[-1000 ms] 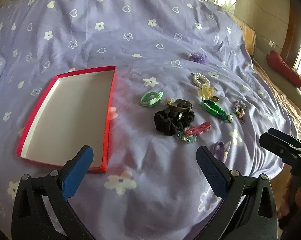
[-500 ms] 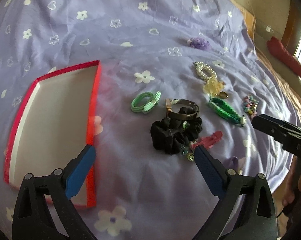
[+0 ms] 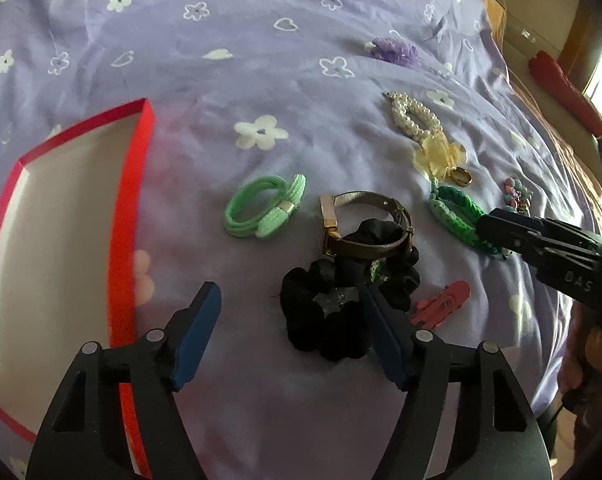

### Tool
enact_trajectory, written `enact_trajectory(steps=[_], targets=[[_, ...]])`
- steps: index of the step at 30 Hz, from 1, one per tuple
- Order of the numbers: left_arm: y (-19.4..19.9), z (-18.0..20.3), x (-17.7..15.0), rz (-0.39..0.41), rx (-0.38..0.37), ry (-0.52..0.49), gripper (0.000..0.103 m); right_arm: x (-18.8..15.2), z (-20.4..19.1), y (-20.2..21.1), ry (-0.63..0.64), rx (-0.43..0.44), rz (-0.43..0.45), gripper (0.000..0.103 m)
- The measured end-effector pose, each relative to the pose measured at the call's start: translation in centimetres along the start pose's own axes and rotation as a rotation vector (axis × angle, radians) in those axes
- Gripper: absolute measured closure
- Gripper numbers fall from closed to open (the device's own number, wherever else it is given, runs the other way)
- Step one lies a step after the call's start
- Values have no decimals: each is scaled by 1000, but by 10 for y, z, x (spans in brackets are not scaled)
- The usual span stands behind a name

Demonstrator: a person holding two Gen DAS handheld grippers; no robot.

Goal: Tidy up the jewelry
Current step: 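Grasp the black scrunchie with the left tool while the right tool grasps the green braided bracelet, then carry the scrunchie with the left tool while the right tool carries the bracelet over the red box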

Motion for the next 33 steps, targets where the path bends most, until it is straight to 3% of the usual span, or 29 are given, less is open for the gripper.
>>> enact_trajectory(steps=[3, 5, 8, 21, 33], targets=[[-4, 3, -1, -16, -50, 4, 55, 1, -1, -5, 17, 0, -6, 78], [-5, 8, -2, -20, -79, -4, 75, 1, -2, -7, 17, 6, -10, 88], [1, 16, -5, -9, -98, -33, 92, 0, -5, -5, 17, 20, -4, 93], [66, 12, -13, 86, -200, 4, 95, -8, -26, 36, -45, 108, 80, 94], [115, -32, -21, 185, -172, 75, 95, -8, -89, 41, 27, 186, 80, 94]])
Point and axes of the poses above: each gripper's, at about its wrist camera, not at the fingertips, and y roughly against the way its jaws point, z to its right, x to its top, the point moved 5 cm from there along -y, roughly the way its jaws point, and after that the axes turned 5 degrees about y, right-handed, at the moved point
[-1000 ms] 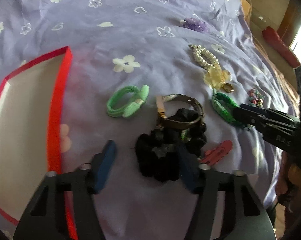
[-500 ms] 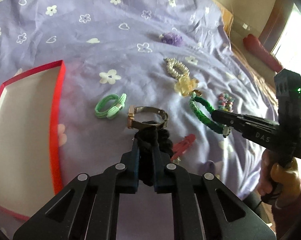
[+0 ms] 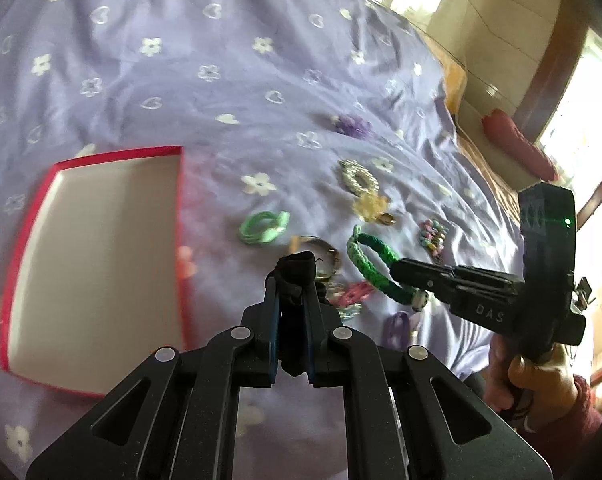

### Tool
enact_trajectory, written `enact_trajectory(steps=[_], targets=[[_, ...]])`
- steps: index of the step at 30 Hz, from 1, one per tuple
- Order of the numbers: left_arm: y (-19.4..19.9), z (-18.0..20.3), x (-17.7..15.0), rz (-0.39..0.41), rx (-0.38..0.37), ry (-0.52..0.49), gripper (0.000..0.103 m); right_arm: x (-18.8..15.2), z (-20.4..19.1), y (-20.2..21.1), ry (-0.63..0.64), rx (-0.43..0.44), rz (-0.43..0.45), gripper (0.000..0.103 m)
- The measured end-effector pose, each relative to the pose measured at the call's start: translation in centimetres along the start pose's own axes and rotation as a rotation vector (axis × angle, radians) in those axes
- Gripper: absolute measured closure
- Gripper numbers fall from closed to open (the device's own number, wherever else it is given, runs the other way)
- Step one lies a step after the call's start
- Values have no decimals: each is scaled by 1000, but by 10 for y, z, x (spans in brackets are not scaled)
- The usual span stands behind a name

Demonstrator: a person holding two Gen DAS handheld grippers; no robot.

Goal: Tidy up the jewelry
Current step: 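Carry the scrunchie with the left tool while the right tool carries the bracelet over the red box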

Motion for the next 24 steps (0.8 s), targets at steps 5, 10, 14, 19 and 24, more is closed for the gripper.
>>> enact_trajectory(steps=[5, 10, 14, 19, 24], targets=[[16, -36, -1, 32, 32, 69, 95, 5, -31, -15, 30, 47, -16, 94], [34, -80, -3, 69, 72, 146, 95, 13, -72, -34, 79, 100, -37, 94], [42, -114, -5, 86, 106, 202, 95, 17, -101, -49, 109, 138, -55, 94], [47, -148, -9, 88, 133, 257, 95, 23, -135, -76, 140, 182, -90, 94], [45, -178, -15, 81, 155, 306, 95, 26, -160, -103, 169, 208, -124, 94]])
Point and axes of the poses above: each gripper's, at about its wrist camera, not at the fingertips, and y roughly against the way its jaws point, z to its right, x to its top, the point moved 5 cm from there along -y, roughly the way its jaws point, and after that the axes turned 5 degrees about y, right-handed, at the moved point
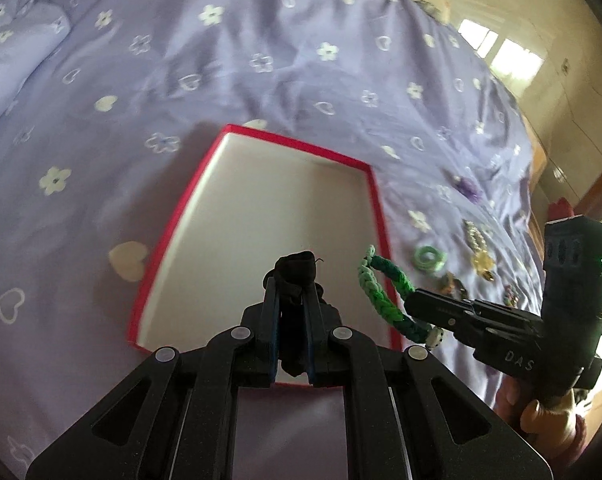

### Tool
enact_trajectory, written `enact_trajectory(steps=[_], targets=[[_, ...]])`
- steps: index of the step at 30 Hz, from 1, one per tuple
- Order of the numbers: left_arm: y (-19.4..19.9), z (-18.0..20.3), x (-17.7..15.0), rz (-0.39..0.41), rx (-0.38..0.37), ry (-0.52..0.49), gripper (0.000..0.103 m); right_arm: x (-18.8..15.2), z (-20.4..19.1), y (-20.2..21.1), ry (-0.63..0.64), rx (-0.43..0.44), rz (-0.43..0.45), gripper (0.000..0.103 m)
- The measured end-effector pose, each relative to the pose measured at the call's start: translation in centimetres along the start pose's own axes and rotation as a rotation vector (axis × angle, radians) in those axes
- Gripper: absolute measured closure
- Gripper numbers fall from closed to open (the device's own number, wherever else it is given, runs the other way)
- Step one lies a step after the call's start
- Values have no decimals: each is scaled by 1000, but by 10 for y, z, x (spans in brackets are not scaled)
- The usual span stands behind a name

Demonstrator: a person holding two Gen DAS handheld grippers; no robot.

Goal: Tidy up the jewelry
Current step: 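Carry the scrunchie with the left tool while the right tool carries the bracelet over the red box, then open both tools to drop the scrunchie and bracelet into the box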

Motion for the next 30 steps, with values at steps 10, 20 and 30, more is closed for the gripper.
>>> enact_trajectory(steps=[10, 20, 30], targets=[[-38, -40, -1, -59, 42, 72, 95, 2, -16, -59, 68, -24, -115, 93], [-51, -52, -9, -81, 120, 58, 86, -3, -13, -74, 93, -51, -163, 89], [-29, -45, -7, -39, 162, 36, 57, 0, -12, -59, 60, -23, -122, 78]])
Point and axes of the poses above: each gripper's, at about its wrist camera, not at the fingertips, and y roughly against the way its jaws point, z to its right, x to its top, the point moved 5 cm from there along -y, roughly the way its jaws point, and after that the axes turned 5 degrees about y, right-handed, at the moved point
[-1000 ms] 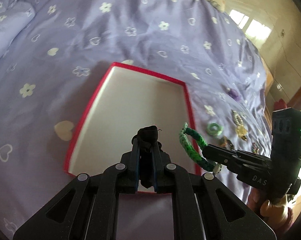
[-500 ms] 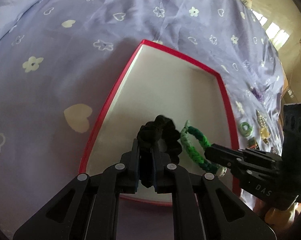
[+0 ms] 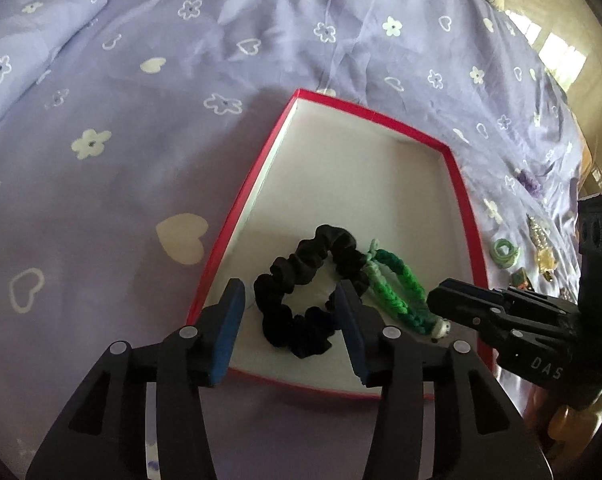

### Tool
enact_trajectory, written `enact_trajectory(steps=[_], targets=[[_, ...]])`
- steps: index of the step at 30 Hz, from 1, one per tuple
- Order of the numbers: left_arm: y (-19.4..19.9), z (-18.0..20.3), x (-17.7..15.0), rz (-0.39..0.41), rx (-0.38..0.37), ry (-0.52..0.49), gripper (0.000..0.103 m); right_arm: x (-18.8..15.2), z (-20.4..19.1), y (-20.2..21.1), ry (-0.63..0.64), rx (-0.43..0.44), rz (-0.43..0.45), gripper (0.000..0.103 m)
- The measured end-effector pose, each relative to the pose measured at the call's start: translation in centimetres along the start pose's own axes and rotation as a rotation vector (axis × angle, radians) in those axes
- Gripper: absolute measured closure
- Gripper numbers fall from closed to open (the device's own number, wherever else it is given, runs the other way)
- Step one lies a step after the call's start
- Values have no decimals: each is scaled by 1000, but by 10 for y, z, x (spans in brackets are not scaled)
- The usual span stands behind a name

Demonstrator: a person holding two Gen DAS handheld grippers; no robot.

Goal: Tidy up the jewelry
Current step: 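Open both tools to drop the scrunchie and bracelet into the box, then move both open tools back toward the remaining jewelry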

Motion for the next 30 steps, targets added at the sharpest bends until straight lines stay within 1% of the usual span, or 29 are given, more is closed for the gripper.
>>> enact_trajectory(steps=[3, 5, 6, 7, 11, 15, 24, 30], targets=[[10, 4, 1, 15, -3, -5, 55, 0, 0, 15, -4, 8, 33, 77], [16, 9, 2, 23, -7, -8, 52, -1, 3, 27, -14, 9, 58, 72], [20, 12, 2, 27, -8, -11, 52, -3, 5, 33, -21, 10, 71, 66], [21, 15, 2, 29, -11, -14, 52, -5, 9, 41, -30, 6, 85, 65], [29, 33, 1, 35, -33, -30, 48, -16, 32, 66, -81, -20, 125, 65], [32, 60, -2, 31, -60, -75, 47, -31, 60, 90, -145, -57, 158, 62], [26, 124, -11, 7, -120, -171, 45, -61, 119, 136, -267, -134, 209, 62], [22, 158, -18, -8, -143, -225, 43, -76, 146, 160, -317, -175, 240, 56]])
Point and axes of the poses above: each gripper's, at about its wrist camera, not at the fingertips, and y roughly against the way its jaws point, z to its right, x to its top, the point moved 5 cm from there along -y, roughly the way its jaws point, and after that the axes turned 5 degrees about y, right-handed, at the moved point
